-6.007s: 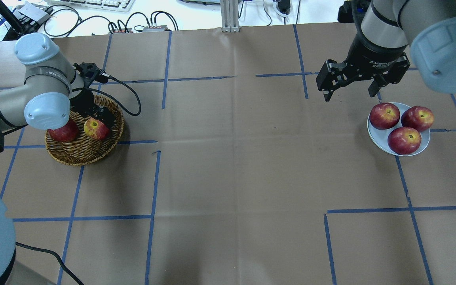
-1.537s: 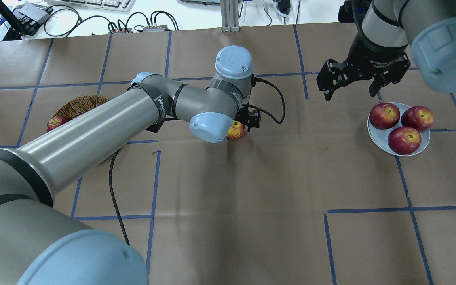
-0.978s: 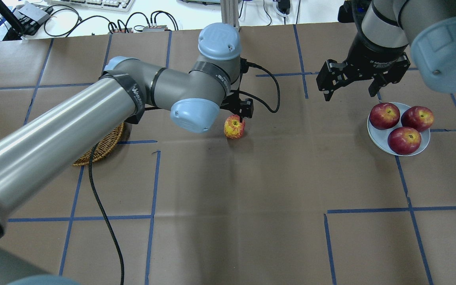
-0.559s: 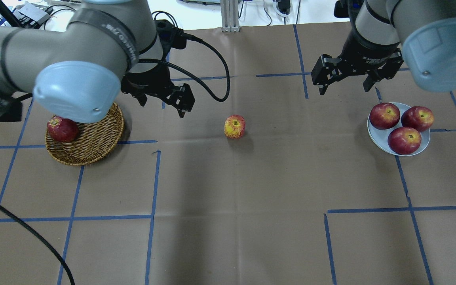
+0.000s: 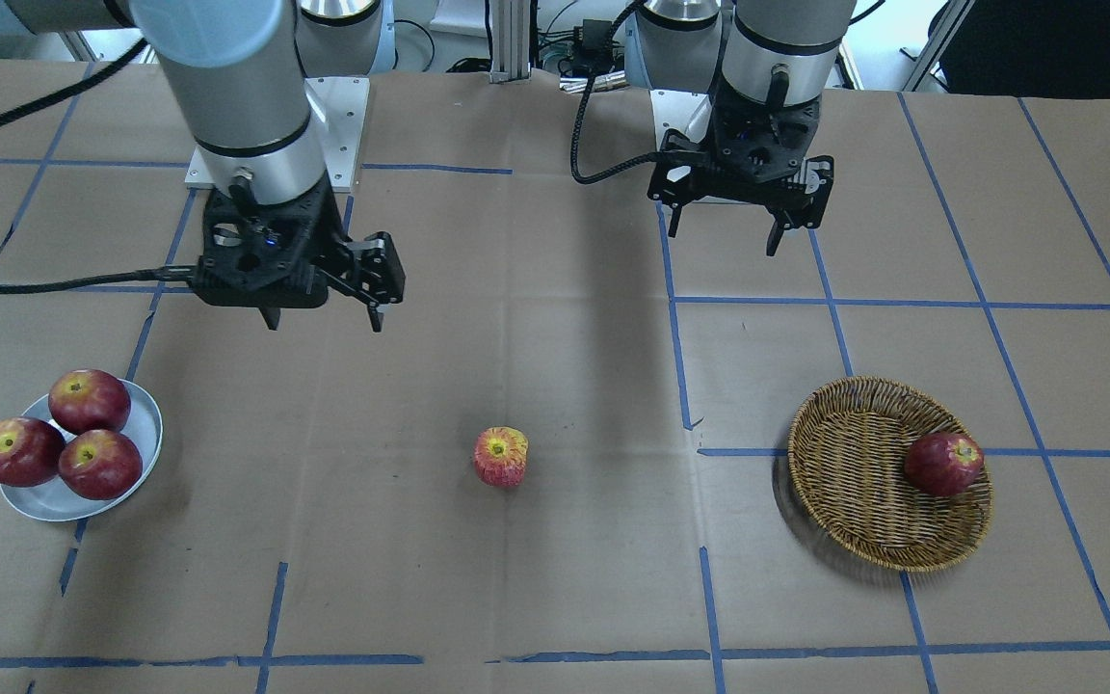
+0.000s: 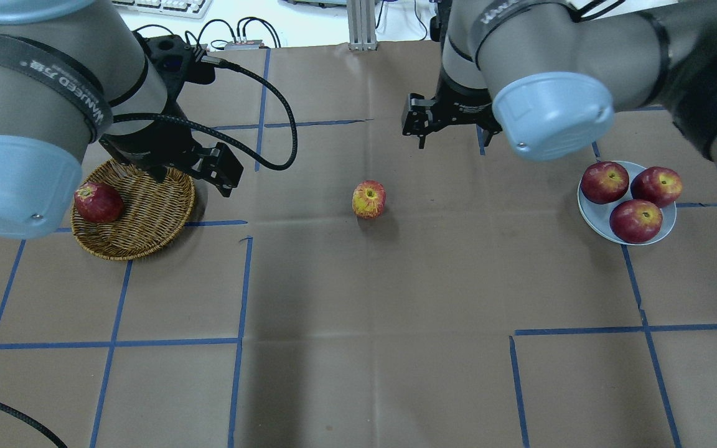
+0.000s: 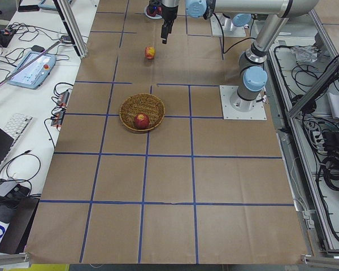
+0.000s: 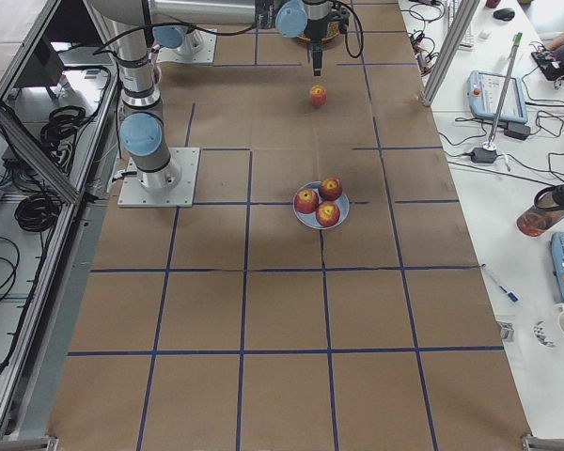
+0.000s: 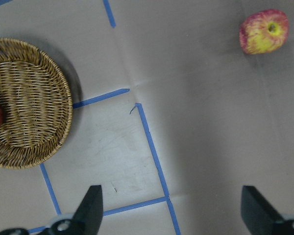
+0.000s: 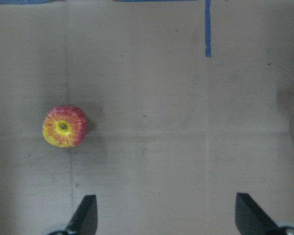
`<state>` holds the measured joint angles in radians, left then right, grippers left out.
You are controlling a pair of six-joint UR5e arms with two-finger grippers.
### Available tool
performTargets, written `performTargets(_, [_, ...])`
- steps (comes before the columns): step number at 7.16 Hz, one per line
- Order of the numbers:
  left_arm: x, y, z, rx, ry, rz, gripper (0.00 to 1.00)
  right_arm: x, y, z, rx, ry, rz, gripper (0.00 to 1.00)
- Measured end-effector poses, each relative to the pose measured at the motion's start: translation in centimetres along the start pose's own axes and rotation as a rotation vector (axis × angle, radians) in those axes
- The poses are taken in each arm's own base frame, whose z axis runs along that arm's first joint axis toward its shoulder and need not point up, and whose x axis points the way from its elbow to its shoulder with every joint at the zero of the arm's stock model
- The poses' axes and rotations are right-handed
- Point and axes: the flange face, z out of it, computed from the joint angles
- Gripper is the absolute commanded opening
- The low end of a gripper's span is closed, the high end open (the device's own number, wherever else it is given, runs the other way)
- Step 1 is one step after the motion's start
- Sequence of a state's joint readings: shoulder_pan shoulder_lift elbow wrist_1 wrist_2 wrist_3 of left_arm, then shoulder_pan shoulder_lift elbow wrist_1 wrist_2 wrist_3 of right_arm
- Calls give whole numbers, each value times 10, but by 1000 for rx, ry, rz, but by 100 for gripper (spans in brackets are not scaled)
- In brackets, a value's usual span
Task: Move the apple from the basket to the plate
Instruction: 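Move the right gripper over the apple while the left arm withdraws, then lower the right gripper and grasp the apple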
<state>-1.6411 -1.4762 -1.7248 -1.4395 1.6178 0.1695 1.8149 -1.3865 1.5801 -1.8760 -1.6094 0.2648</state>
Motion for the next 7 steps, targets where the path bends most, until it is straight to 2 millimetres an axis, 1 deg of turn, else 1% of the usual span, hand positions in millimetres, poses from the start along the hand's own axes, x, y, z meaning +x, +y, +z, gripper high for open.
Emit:
performTargets(1, [-3, 2, 0, -1, -1, -7, 99, -27, 0, 14, 12, 6, 1, 100])
performTargets(2, [-3, 3, 0, -1, -2, -9, 99, -53, -1, 32, 25, 3, 5, 100])
performTargets(3, [-2, 3, 1, -3, -1, -8, 99, -72, -3, 54, 34, -1, 10, 100])
performTargets(4, [-2, 2, 3, -8, 1, -6, 99, -84, -6, 76, 37, -4, 13, 100])
performTargets(7, [-1, -1, 9, -20, 5, -2, 99, -105, -11, 140, 20, 0, 2, 100])
